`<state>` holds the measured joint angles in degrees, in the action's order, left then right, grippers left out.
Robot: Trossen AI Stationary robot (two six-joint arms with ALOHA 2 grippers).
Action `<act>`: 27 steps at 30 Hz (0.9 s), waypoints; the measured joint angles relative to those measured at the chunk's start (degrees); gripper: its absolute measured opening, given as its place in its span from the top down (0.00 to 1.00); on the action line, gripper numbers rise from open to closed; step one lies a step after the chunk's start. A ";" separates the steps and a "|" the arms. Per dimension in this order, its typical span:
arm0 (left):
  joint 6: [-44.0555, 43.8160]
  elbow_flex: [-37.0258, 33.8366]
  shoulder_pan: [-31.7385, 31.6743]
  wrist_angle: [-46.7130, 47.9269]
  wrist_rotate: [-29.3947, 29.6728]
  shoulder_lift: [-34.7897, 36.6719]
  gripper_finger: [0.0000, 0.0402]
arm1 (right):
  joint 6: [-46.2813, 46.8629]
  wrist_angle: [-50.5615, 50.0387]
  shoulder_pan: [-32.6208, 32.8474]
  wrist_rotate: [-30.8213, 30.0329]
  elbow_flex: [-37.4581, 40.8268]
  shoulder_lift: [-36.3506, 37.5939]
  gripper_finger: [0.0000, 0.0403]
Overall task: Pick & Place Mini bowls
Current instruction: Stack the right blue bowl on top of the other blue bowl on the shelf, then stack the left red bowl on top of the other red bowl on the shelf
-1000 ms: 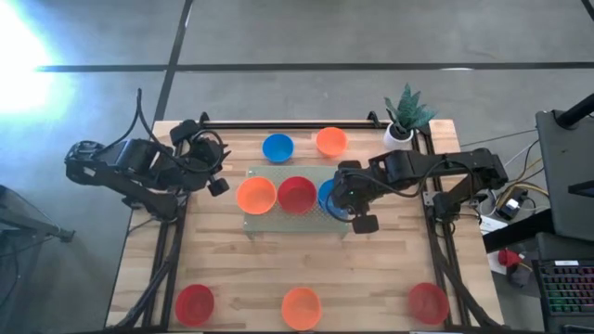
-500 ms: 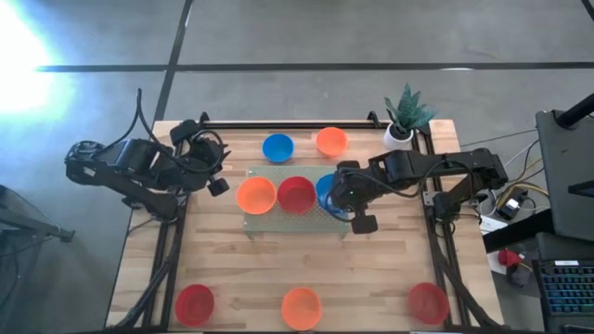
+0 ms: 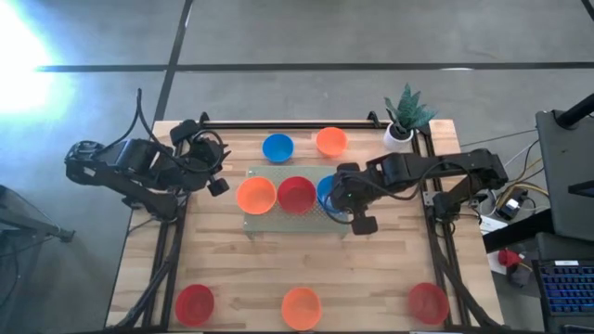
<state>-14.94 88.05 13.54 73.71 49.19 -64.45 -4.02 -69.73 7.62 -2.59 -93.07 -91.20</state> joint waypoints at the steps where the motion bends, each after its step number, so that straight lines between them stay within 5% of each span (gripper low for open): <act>1: 0.00 0.00 -0.02 -0.01 -0.01 0.00 0.84 | -0.03 0.02 0.00 0.00 0.13 0.00 0.98; 16: -0.02 0.02 -0.01 -0.01 -0.02 0.00 0.84 | 0.96 0.07 0.00 -0.50 -0.92 0.02 0.77; 27: -0.63 0.01 0.00 0.07 -4.63 0.00 0.84 | 2.39 -1.27 0.00 -0.52 -7.06 0.42 0.78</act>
<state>-15.57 88.06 13.54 73.78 44.56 -64.45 -1.63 -71.00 7.61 -3.11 -100.12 -90.78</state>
